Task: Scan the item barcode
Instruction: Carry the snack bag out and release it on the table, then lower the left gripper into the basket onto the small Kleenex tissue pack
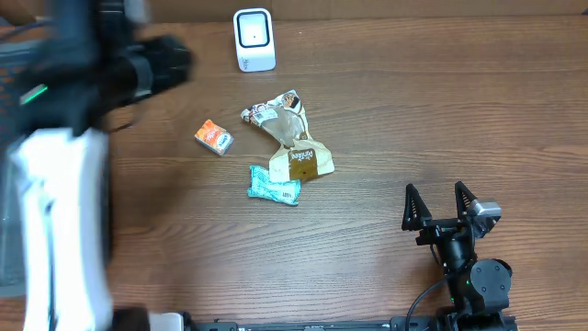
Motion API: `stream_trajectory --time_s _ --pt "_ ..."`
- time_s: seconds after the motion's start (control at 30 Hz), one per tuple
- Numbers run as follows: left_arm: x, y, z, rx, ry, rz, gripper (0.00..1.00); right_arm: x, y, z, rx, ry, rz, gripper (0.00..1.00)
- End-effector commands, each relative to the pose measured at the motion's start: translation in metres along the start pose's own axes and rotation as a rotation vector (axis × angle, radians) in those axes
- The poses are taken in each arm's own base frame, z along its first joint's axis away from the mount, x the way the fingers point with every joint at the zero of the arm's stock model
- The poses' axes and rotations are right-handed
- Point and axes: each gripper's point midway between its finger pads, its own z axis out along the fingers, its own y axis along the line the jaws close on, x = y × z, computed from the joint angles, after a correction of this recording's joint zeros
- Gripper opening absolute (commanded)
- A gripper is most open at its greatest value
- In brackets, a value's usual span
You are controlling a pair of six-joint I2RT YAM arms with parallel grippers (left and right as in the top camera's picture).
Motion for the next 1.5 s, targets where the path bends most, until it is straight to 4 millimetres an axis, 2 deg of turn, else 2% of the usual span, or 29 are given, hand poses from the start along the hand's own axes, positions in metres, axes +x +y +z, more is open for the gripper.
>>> stream_trajectory --time_s 0.0,0.1,0.13,0.2,0.23,0.33,0.57,0.8,1.0,1.13,1.23,1.33,1.47 --pt "-0.017 0.046 -0.043 -0.138 -0.112 -0.019 0.72 0.001 -0.002 0.0 0.004 -0.007 -0.001 1.0" --pt "-0.025 0.088 -0.077 -0.233 -0.183 -0.088 0.73 0.001 -0.002 0.0 0.004 -0.007 -0.001 1.0" --pt "-0.027 0.109 -0.088 -0.279 -0.203 -0.136 0.74 0.001 -0.002 0.0 0.004 -0.007 -0.001 1.0" --pt "-0.027 0.136 -0.098 -0.332 -0.215 -0.2 0.76 0.001 -0.002 0.0 0.004 -0.007 -0.001 1.0" --pt "-0.026 0.159 -0.103 -0.373 -0.219 -0.282 0.78 0.001 -0.002 0.0 0.004 -0.007 -0.001 1.0" --pt "-0.025 0.188 -0.102 -0.417 -0.209 -0.373 0.79 0.001 -0.002 0.0 0.004 -0.007 -0.001 1.0" --pt "-0.014 0.235 -0.08 -0.518 -0.108 -0.456 0.78 0.001 -0.002 0.0 0.004 -0.007 -0.001 1.0" --pt "-0.009 0.27 -0.059 -0.564 -0.049 -0.507 0.8 0.001 -0.002 0.0 0.004 -0.007 -0.001 1.0" --pt "0.002 0.307 -0.029 -0.572 0.052 -0.521 0.78 0.001 -0.002 0.0 0.004 -0.007 -0.001 1.0" --pt "0.003 0.313 0.005 -0.451 0.119 -0.449 0.73 0.001 -0.002 0.0 0.004 -0.007 -0.001 1.0" --pt "0.008 0.321 0.023 -0.421 0.16 -0.451 0.65 0.001 -0.002 0.0 0.004 -0.007 -0.001 1.0" --pt "0.013 0.33 0.035 -0.422 0.183 -0.472 0.57 0.001 -0.002 0.0 0.004 -0.007 -0.001 1.0" --pt "0.013 0.339 0.039 -0.446 0.176 -0.488 0.53 0.001 -0.002 0.0 0.004 -0.007 -0.001 1.0"
